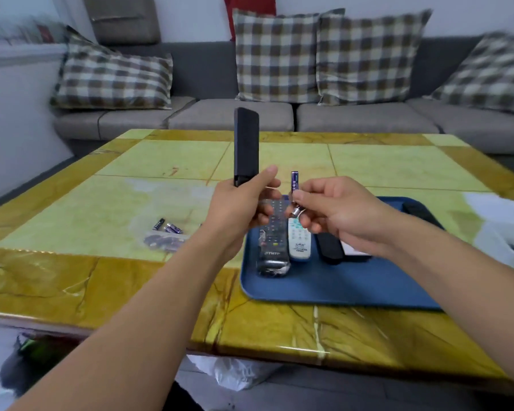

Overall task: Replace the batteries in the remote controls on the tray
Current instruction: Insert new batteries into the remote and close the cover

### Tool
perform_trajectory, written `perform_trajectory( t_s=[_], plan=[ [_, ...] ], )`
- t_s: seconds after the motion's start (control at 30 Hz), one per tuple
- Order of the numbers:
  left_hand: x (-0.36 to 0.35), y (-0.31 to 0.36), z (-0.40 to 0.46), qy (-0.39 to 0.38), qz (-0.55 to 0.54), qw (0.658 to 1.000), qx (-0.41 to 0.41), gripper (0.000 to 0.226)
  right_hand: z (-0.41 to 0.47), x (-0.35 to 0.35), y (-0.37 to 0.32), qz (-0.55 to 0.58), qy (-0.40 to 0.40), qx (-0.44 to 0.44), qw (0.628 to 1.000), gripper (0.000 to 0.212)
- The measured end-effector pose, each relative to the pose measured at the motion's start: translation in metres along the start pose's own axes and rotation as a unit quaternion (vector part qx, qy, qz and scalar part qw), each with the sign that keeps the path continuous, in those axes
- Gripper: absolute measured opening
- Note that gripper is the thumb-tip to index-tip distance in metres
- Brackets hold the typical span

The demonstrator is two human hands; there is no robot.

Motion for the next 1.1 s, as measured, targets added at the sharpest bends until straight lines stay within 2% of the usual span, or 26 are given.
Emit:
perform_trajectory(
  t_s=[0.13, 0.27, 0.4, 0.5, 0.57, 0.63, 0.7, 0.77, 0.83, 0.93, 1.1],
  plan=[
    [-0.064, -0.011, -0.005, -0.082, 0.035, 0.996, 0.003, 0.018, -0.026, 0.046, 0.007, -0.030, -0.008, -0.032, 0.999, 0.020],
    [-0.111, -0.023, -0.003, -0.098, 0.054, 0.994, 0.012, 0.010, -0.043, 0.084, 0.017, -0.056, 0.025, -0.031, 0.998, 0.018],
    [-0.142, -0.033, 0.003, -0.089, -0.072, 0.987, 0.114, 0.006, -0.051, 0.111, 0.023, 0.031, 0.103, 0.003, 0.994, 0.012],
    [-0.161, -0.041, 0.010, -0.078, -0.186, 0.966, 0.163, 0.009, -0.054, 0.124, 0.024, 0.056, 0.149, 0.027, 0.987, 0.018],
    [-0.169, -0.043, 0.011, -0.072, -0.223, 0.956, 0.175, 0.014, -0.052, 0.130, 0.023, 0.036, 0.184, 0.049, 0.981, 0.020],
    [-0.172, -0.043, 0.010, -0.075, -0.245, 0.948, 0.190, 0.009, -0.049, 0.132, 0.018, -0.002, 0.202, 0.081, 0.976, 0.019],
    [-0.171, -0.045, 0.007, -0.076, -0.264, 0.938, 0.214, 0.010, -0.047, 0.129, 0.012, -0.073, 0.203, 0.117, 0.969, 0.011],
    [-0.167, -0.049, 0.006, -0.074, -0.280, 0.926, 0.242, 0.011, -0.048, 0.127, 0.005, -0.155, 0.206, 0.161, 0.953, 0.009],
    [-0.164, -0.051, 0.005, -0.085, -0.283, 0.919, 0.260, 0.011, -0.049, 0.126, 0.000, -0.187, 0.223, 0.203, 0.935, 0.007],
    [-0.166, -0.048, 0.003, -0.127, -0.280, 0.915, 0.263, 0.009, -0.046, 0.126, -0.004, -0.205, 0.267, 0.224, 0.914, 0.006],
    [-0.169, -0.045, 0.000, -0.148, -0.282, 0.907, 0.275, 0.009, -0.042, 0.128, 0.003, -0.146, 0.345, 0.213, 0.902, 0.018]
  ],
)
Point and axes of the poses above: each hand's wrist, its own z-axis towards the middle knuckle, its own x-axis out of the back of the hand, y = z × x, the point moved 5 cm from there along z, towards the middle knuckle, and after that the axes turned 5 degrees about x, right-handed, at the moved point
